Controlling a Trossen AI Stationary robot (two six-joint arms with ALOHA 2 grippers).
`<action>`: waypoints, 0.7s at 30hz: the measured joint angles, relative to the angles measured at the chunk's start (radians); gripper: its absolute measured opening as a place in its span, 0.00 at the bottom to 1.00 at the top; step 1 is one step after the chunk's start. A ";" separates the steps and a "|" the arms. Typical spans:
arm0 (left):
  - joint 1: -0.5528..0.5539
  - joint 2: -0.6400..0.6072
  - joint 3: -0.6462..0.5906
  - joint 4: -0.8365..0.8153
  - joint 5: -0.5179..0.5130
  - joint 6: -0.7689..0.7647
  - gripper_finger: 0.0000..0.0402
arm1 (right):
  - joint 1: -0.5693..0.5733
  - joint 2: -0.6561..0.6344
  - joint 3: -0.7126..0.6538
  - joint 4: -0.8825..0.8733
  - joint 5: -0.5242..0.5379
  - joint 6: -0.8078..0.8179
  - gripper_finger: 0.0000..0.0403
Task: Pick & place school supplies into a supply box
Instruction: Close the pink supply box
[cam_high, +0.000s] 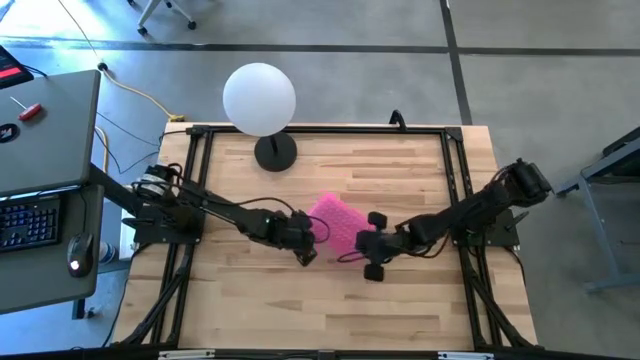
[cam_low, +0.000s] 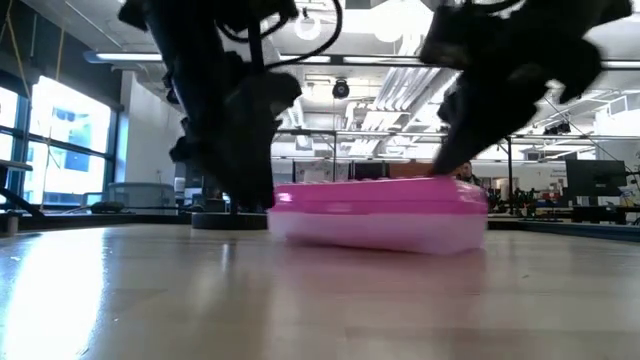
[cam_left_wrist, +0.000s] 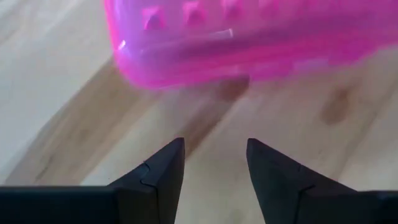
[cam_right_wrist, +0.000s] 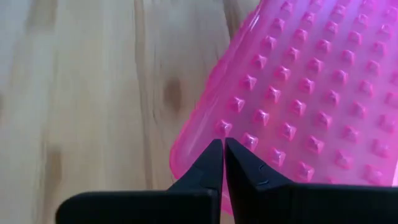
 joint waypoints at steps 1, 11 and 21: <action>-0.010 0.000 0.011 -0.003 -0.008 0.000 0.52 | 0.009 -0.022 0.000 -0.046 0.004 -0.012 0.00; -0.048 -0.078 0.081 -0.030 -0.222 0.058 0.52 | 0.063 -0.258 -0.007 -0.354 0.123 -0.077 0.00; 0.088 -0.009 0.094 0.276 -0.161 0.324 0.52 | 0.127 -0.273 -0.038 -0.305 0.169 0.158 0.00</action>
